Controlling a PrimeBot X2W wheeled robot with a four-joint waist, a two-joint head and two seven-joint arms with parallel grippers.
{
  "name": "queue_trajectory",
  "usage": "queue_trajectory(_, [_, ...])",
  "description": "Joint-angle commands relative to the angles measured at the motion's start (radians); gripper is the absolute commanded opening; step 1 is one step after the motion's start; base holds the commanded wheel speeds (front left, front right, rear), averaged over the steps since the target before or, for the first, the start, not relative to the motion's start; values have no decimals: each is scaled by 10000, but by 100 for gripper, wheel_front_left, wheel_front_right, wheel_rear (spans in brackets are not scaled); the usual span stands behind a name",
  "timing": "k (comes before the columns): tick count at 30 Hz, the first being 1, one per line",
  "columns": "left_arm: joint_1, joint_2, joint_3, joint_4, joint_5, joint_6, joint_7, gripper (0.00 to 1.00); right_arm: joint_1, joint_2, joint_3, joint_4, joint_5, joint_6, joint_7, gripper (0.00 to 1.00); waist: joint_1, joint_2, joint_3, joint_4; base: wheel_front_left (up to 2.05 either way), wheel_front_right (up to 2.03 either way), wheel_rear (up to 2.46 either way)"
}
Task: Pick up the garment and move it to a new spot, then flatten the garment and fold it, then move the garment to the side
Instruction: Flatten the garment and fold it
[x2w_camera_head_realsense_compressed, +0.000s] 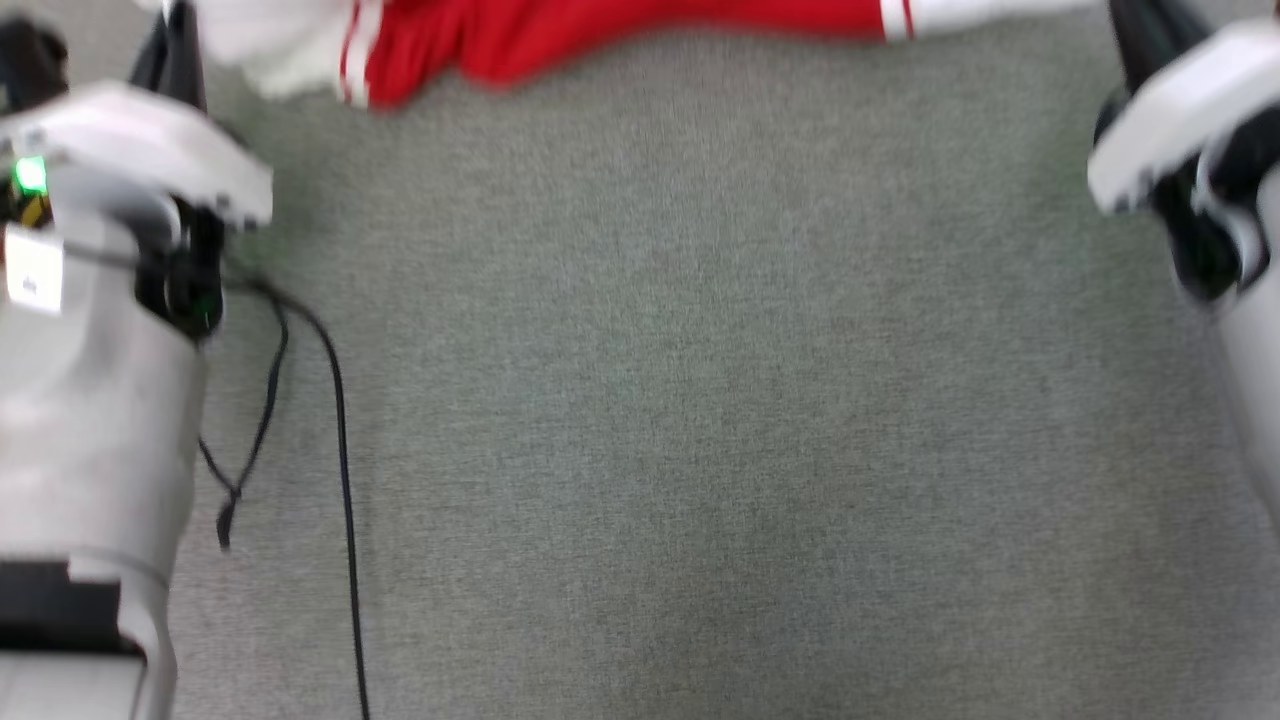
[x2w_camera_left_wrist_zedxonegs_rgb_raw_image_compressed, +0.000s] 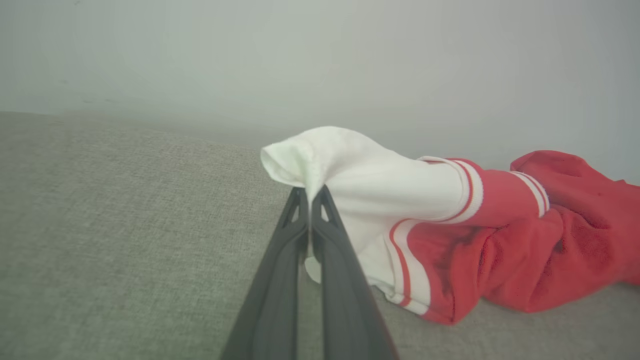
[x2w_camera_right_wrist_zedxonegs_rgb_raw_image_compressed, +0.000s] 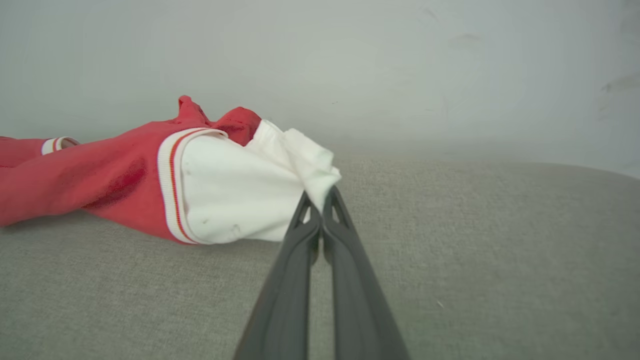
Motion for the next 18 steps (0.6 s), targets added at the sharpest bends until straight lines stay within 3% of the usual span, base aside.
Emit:
queue_trajectory(1, [319, 23, 65, -98, -7, -9, -55, 0, 365, -158, 26, -67, 56, -12, -56, 0, 0, 0, -396, 55, 0, 0, 0])
queue_trajectory(10, [3447, -19, 766, -1444, -78, 116, -63, 0, 3487, -685, -402, -1140, 854, -12, 23, 0, 0, 0, -1856, 174, 0, 0, 0])
queue_trajectory(18, [6371, -112, 1014, -3362, -64, 809, 48, 0, 6481, -645, -1762, -2471, 667, -15, 519, 0, 0, 0, -2773, 314, 0, 0, 0])
